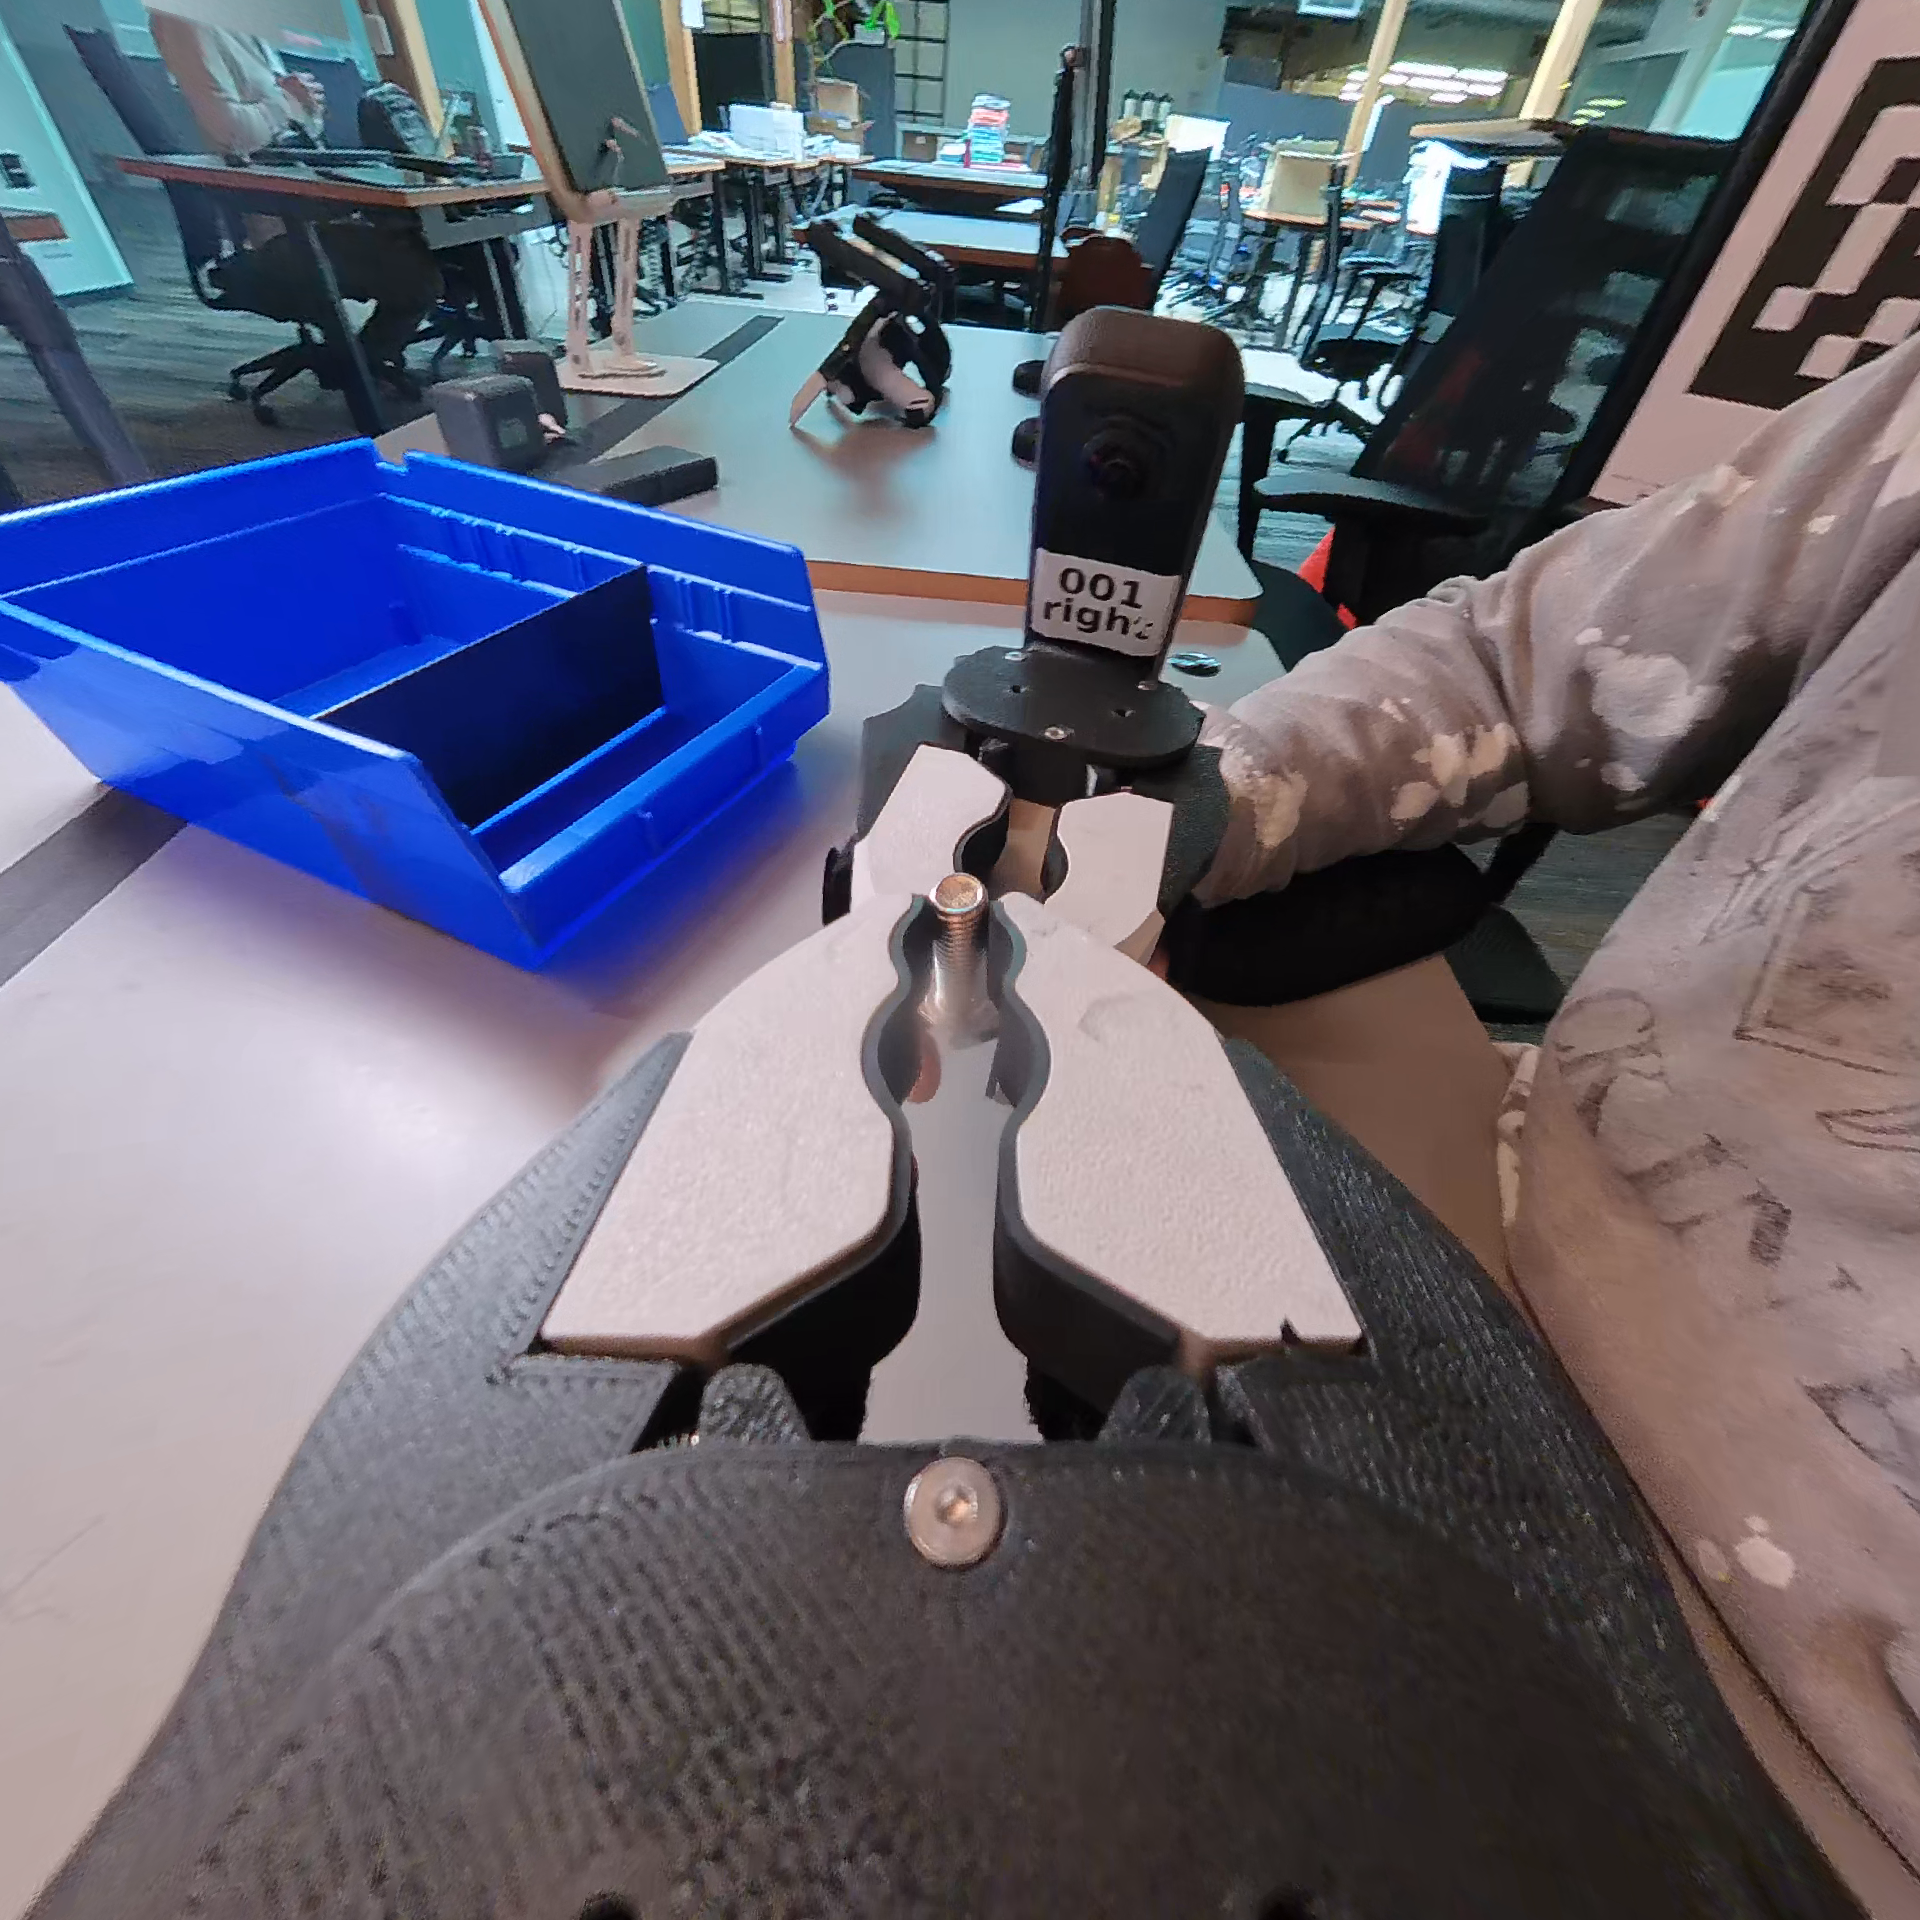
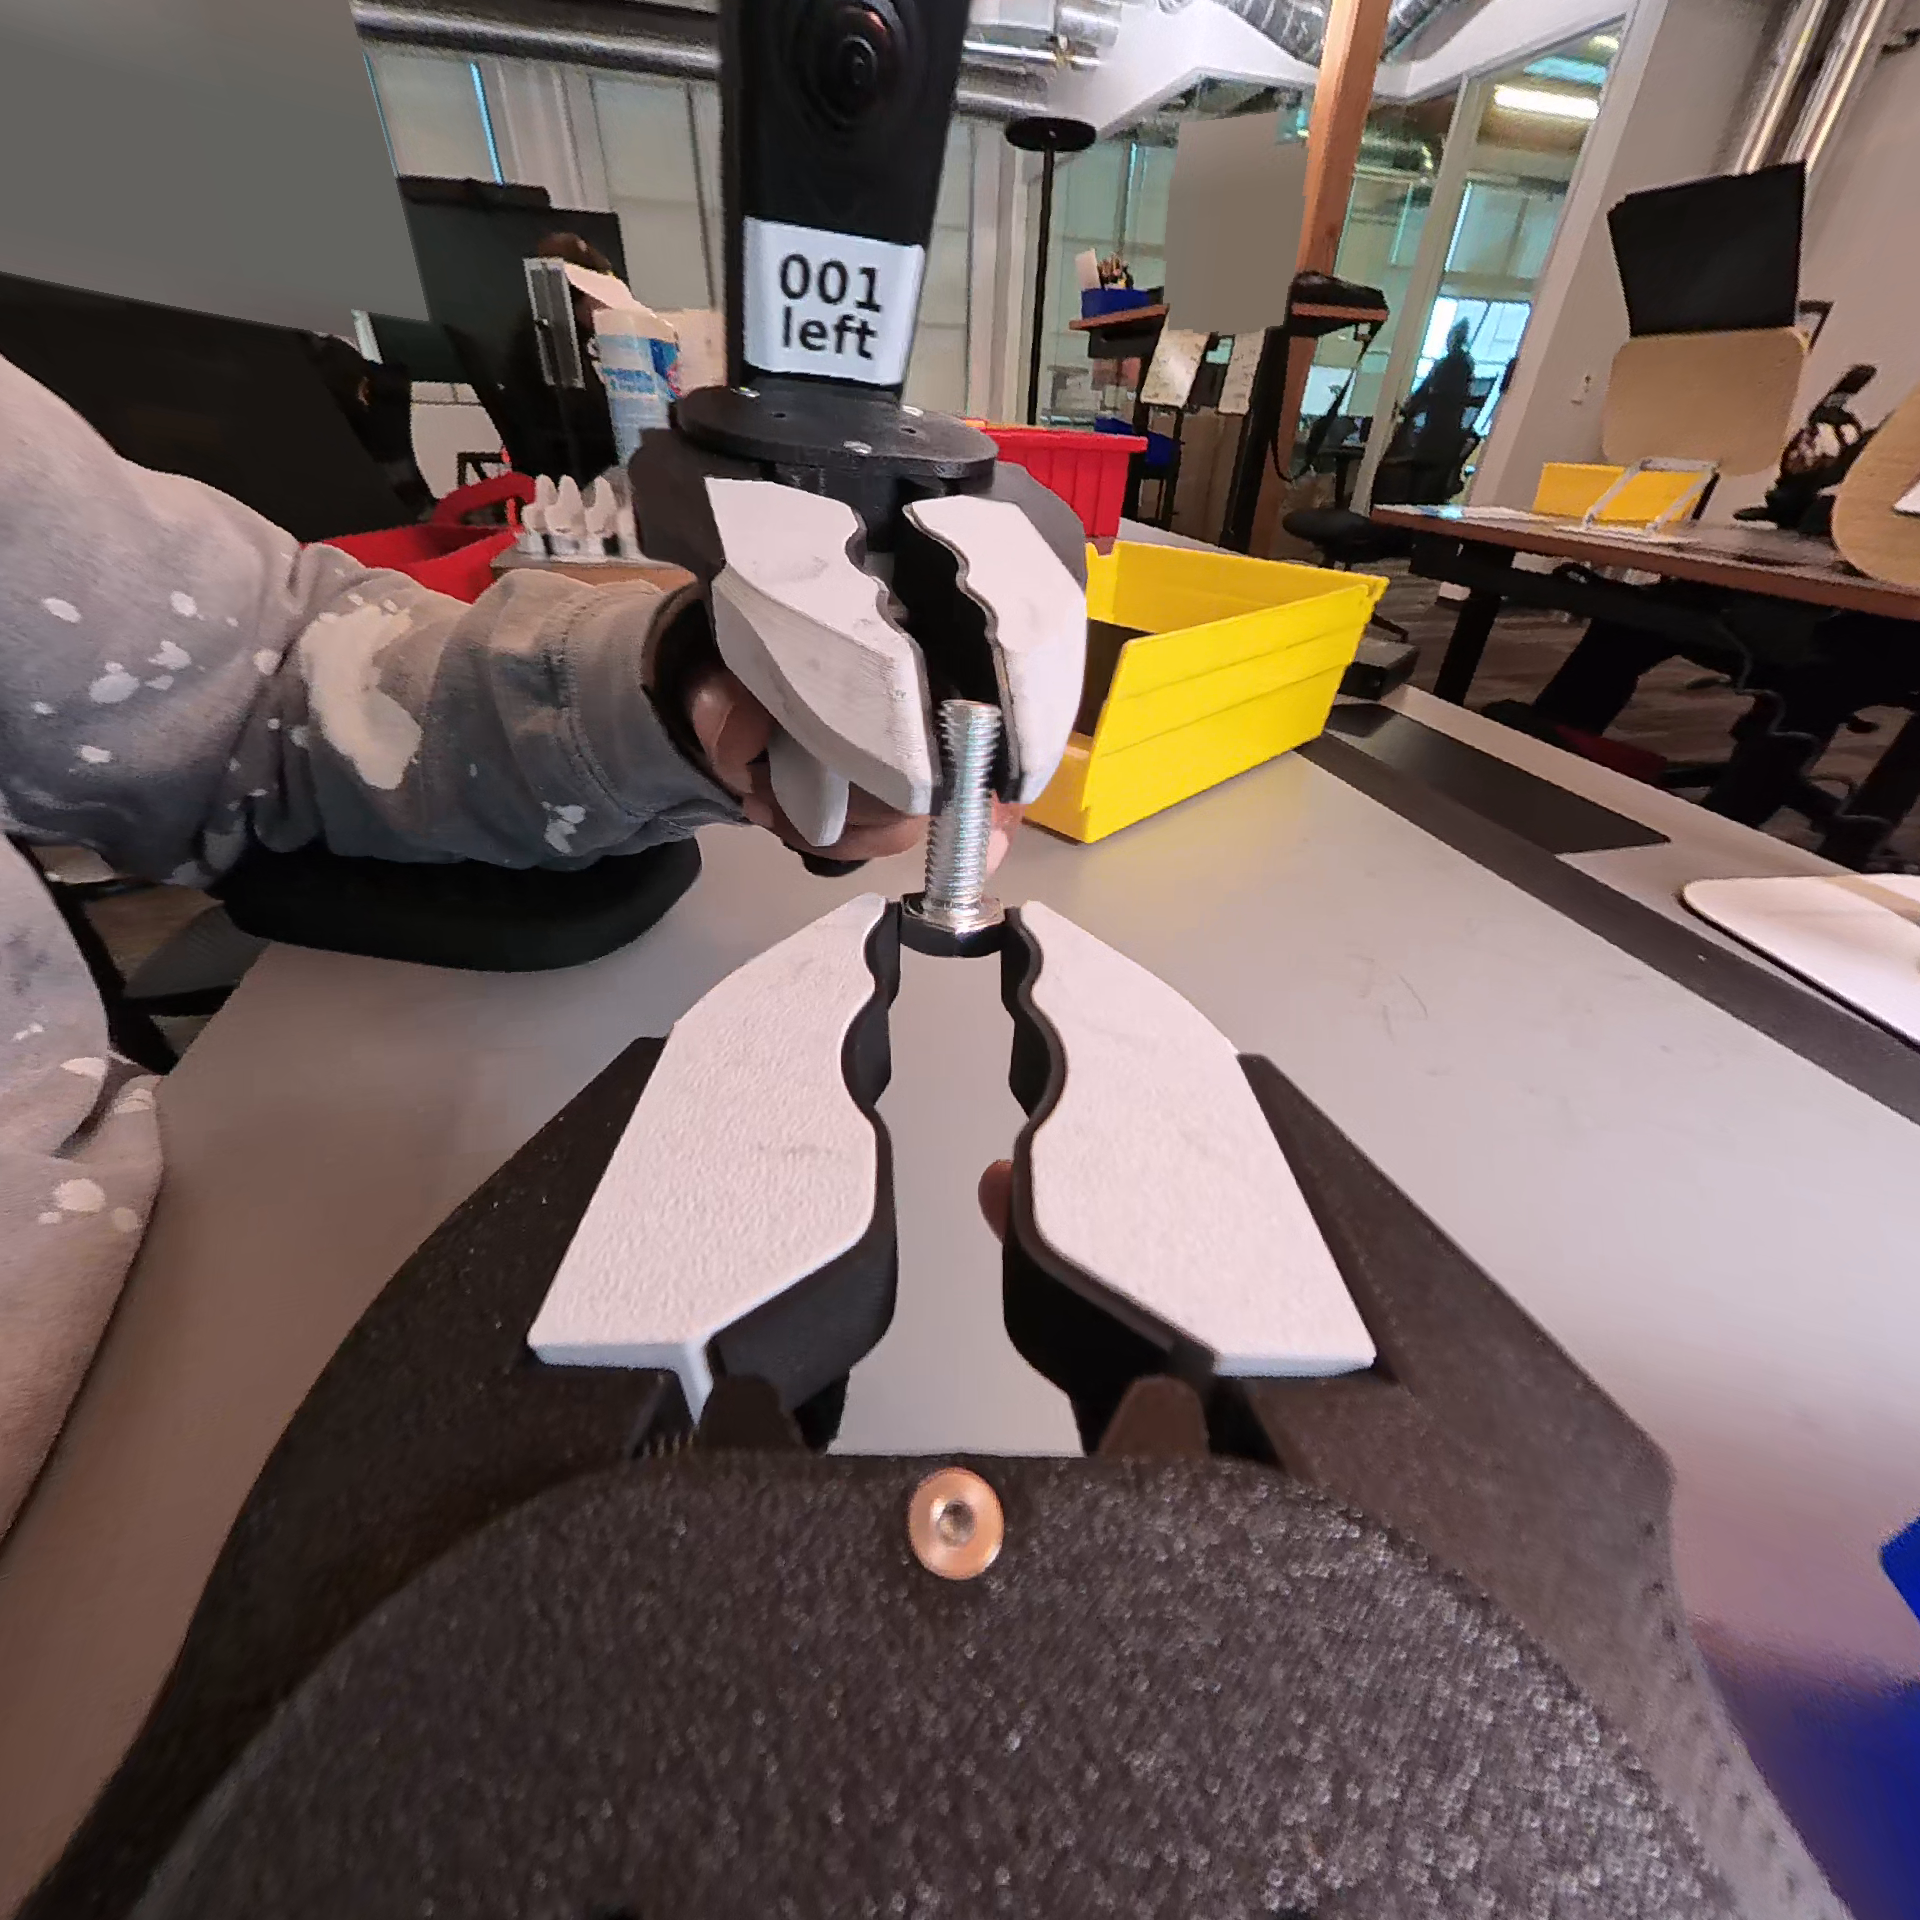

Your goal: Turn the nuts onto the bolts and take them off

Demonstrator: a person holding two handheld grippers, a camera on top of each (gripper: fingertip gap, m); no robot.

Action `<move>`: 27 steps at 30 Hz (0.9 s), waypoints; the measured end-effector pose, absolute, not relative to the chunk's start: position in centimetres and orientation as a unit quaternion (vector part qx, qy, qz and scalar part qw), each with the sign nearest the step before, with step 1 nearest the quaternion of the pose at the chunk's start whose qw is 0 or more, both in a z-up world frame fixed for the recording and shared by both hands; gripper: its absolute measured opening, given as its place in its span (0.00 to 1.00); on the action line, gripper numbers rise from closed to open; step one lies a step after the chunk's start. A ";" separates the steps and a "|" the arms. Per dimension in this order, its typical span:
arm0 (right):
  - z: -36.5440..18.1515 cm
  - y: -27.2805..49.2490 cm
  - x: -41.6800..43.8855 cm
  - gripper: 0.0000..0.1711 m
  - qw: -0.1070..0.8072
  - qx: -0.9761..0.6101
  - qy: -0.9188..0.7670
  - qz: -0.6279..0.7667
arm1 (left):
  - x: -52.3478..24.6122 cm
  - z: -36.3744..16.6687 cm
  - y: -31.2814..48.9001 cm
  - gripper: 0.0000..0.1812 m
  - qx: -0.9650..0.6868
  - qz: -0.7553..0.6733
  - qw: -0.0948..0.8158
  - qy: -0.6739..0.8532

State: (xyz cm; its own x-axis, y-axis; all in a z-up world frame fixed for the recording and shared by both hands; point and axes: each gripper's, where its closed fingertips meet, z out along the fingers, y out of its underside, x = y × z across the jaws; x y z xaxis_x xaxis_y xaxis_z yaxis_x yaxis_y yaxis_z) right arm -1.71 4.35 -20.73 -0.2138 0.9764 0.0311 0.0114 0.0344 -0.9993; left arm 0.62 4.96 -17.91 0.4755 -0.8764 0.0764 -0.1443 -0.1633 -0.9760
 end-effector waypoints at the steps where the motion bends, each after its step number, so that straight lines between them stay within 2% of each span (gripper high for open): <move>1: -20.5 4.1 -1.6 0.11 0.447 -0.432 -0.563 0.545 | 0.7 -17.7 4.7 0.06 -0.674 -0.355 0.525 0.379; 13: -20.7 2.3 -1.6 0.11 0.429 -0.401 -0.587 0.557 | 1.1 -18.0 3.2 0.06 -0.664 -0.367 0.494 0.424; 27: -20.2 2.3 -1.4 0.11 0.424 -0.400 -0.583 0.566 | 1.3 -17.5 3.2 0.05 -0.647 -0.338 0.525 0.436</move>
